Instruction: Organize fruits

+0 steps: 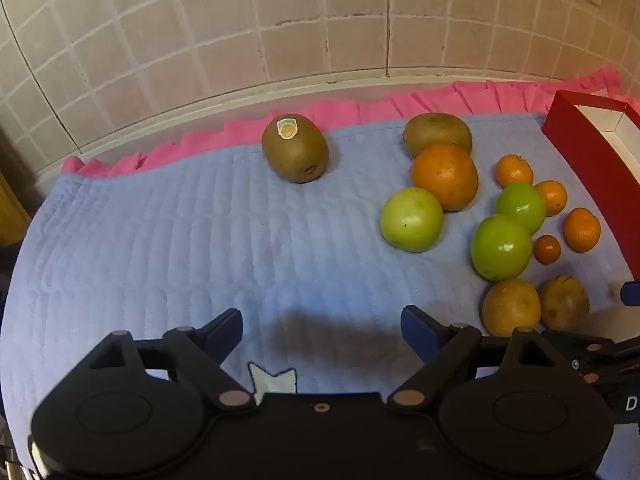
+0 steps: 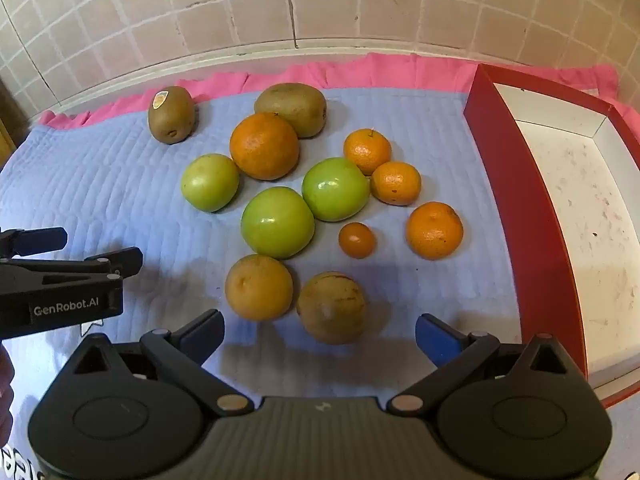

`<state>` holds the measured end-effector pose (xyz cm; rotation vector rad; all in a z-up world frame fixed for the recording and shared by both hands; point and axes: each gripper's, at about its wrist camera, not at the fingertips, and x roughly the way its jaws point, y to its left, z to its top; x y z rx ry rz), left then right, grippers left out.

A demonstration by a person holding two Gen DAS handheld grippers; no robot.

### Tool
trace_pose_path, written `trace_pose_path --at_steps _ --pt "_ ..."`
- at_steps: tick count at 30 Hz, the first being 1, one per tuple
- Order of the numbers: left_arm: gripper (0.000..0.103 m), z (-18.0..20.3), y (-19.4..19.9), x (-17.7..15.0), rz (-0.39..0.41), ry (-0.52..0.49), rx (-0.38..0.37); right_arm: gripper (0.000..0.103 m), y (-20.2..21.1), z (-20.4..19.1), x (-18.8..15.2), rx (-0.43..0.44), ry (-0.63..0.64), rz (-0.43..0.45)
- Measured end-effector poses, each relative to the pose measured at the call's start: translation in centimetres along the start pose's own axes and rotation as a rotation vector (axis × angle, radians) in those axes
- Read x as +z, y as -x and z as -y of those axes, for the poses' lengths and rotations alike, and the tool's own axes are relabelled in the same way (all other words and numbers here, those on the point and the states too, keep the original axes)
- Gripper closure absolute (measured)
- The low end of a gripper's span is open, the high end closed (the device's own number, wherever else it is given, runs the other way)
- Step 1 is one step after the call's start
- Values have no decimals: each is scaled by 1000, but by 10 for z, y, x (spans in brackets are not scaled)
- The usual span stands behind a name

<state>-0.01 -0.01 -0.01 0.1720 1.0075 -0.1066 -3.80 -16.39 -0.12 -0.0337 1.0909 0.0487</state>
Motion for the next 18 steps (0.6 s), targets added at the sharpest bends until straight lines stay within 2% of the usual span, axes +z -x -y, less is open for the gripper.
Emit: trace_pose_path --at_steps 4,7,10,18 --pt "1 0 -1 0 2 -2 4 0 -2 0 1 -9 7 0" --pt "1 6 -1 -1 6 0 -3 0 1 5 -3 25 -13 14" --pt "1 0 3 0 10 11 -20 0 2 6 -4 18 -10 16" --pt "1 2 -2 1 5 3 -4 0 3 0 -2 2 8 19"
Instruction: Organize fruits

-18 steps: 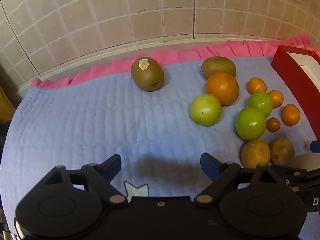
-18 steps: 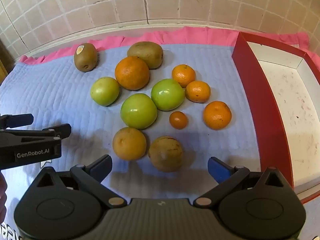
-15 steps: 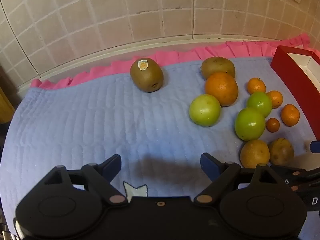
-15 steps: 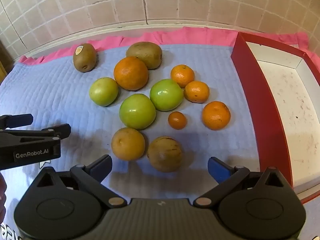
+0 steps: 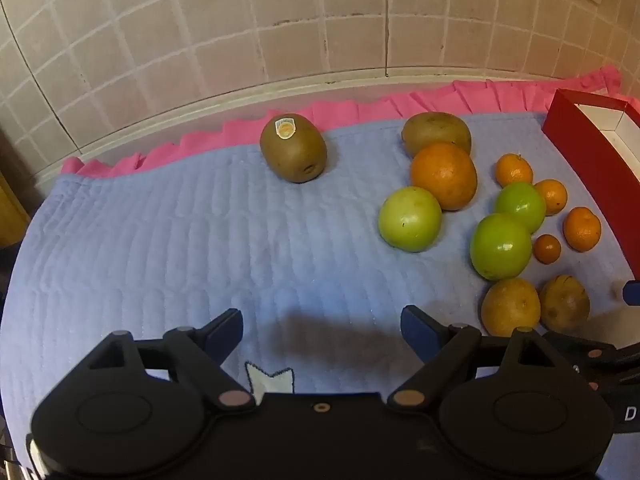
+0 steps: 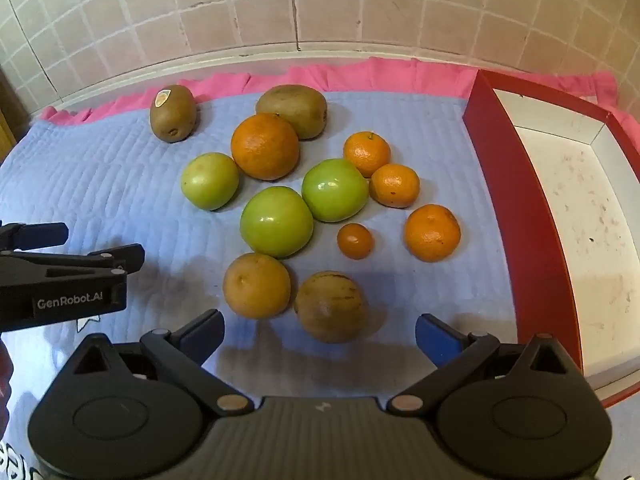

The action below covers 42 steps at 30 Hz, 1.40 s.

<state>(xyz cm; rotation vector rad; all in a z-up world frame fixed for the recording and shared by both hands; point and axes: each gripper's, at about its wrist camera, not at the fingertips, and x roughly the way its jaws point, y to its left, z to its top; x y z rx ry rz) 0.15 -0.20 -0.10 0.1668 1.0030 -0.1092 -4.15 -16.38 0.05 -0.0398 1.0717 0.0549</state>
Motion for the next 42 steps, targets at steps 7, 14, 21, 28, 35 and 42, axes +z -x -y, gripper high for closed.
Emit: trace_pose_path --at_steps 7,14,21,28,35,42 --pt "1 0 2 -1 12 -9 -1 0 -1 1 0 14 -11 -7" --pt "1 1 2 -2 14 -12 7 0 -1 0 0 19 -15 -9" --pt "1 0 5 -1 25 -10 1 0 1 -1 0 9 -7 -3" --pt "1 -1 6 -2 26 -7 -4 0 4 -1 0 6 -1 6" --pt "1 1 7 -1 27 -8 -11 0 4 0 -1 4 -7 6" --pt "1 0 6 0 25 -5 -17 0 3 0 -1 7 -14 2"
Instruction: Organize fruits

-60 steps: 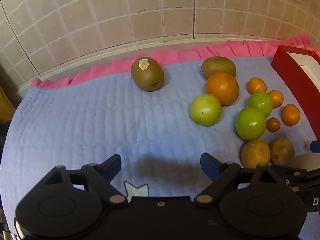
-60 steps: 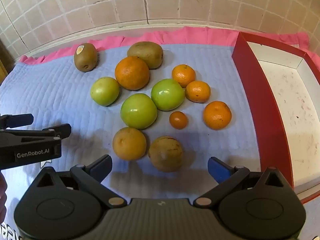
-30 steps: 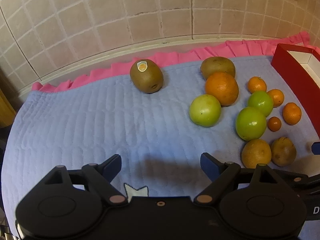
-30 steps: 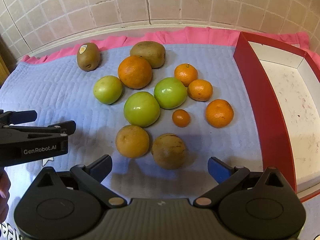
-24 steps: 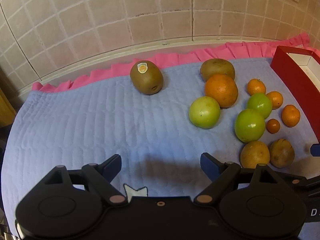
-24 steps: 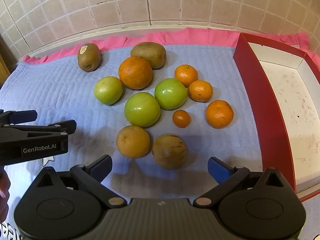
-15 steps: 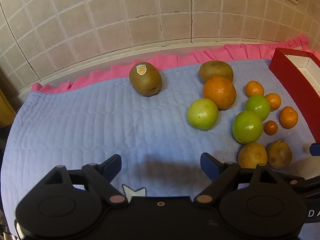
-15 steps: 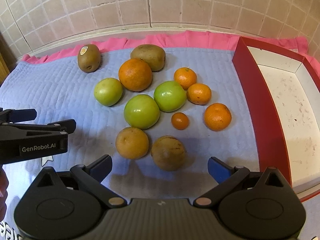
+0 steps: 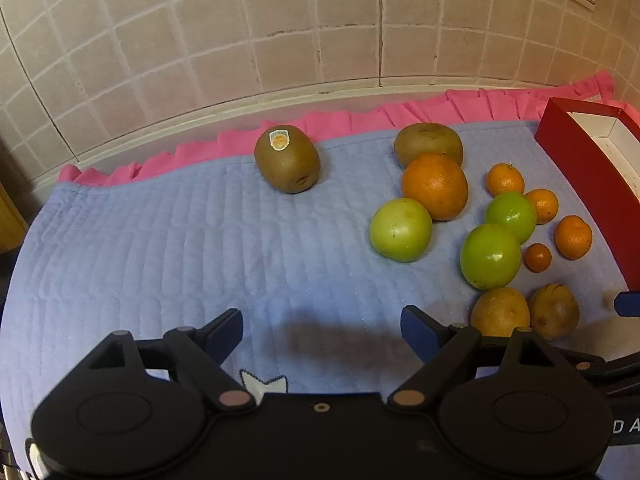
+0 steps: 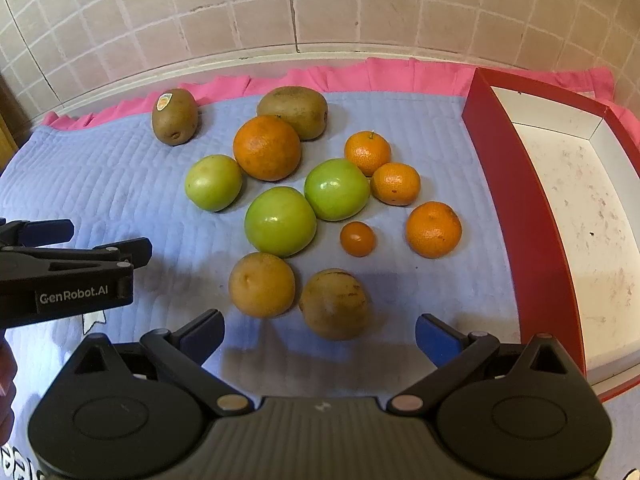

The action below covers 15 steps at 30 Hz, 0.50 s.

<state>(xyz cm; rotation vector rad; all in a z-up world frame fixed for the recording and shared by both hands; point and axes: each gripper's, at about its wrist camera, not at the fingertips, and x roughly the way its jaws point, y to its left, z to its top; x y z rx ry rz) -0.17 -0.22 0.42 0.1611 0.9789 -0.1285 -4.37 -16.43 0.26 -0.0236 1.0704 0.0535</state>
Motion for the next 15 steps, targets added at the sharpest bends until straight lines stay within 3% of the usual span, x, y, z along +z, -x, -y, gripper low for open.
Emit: trace_pose_path --at_steps 15 --pt "1 0 1 1 0 7 -6 0 0 0 0 -1 9 1"
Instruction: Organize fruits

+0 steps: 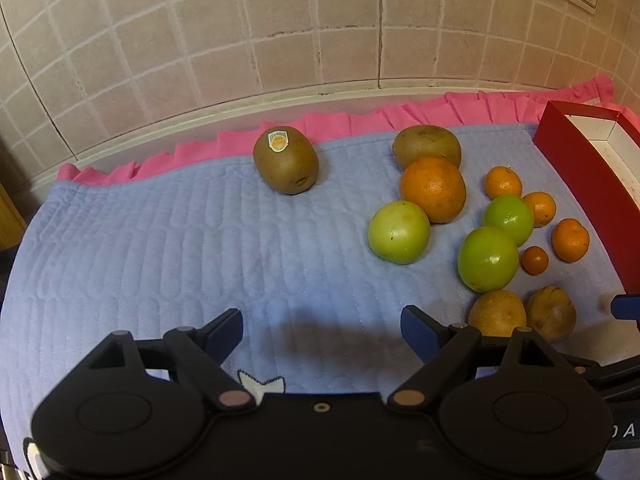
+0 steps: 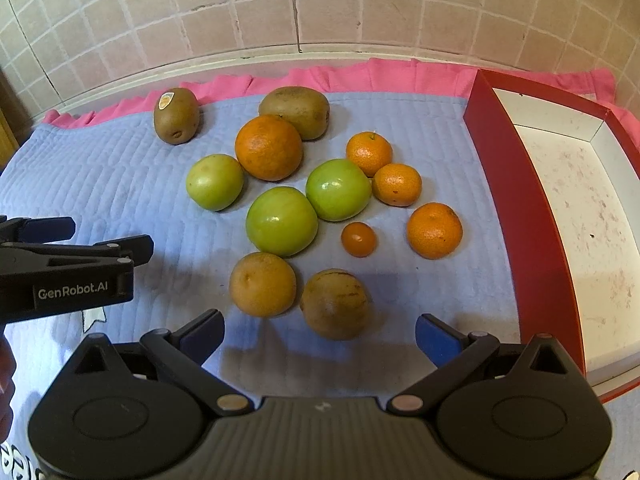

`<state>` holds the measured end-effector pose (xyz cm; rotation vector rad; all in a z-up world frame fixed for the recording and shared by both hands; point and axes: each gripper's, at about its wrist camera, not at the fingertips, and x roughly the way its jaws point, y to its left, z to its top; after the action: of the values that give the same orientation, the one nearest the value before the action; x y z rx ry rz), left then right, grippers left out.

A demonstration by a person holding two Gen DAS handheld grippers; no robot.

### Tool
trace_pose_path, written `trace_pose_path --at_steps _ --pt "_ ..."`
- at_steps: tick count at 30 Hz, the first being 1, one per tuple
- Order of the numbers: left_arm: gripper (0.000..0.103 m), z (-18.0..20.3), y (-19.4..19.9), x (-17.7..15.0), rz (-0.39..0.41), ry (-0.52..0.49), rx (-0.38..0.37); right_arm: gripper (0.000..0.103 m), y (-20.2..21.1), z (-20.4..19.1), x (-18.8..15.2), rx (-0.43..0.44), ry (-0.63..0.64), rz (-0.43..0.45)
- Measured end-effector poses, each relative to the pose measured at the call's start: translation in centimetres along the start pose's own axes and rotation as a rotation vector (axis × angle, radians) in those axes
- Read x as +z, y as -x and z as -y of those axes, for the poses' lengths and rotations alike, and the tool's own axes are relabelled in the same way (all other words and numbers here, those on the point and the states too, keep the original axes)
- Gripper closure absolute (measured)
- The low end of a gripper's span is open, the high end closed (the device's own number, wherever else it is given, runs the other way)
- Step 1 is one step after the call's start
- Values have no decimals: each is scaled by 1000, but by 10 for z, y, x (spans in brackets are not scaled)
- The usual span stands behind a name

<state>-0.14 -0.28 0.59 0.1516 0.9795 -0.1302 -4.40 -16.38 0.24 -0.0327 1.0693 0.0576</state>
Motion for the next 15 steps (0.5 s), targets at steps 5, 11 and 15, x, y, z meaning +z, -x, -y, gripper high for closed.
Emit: trace_pose_path --at_steps 5,11,15 --pt "1 0 0 1 0 0 0 0 0 0 0 -3 -2 -2" --pt "1 -1 -2 1 -6 3 -5 0 -1 1 0 -2 -1 -3" --pt "1 -1 -4 1 -11 5 -4 0 -2 1 0 -1 0 -4"
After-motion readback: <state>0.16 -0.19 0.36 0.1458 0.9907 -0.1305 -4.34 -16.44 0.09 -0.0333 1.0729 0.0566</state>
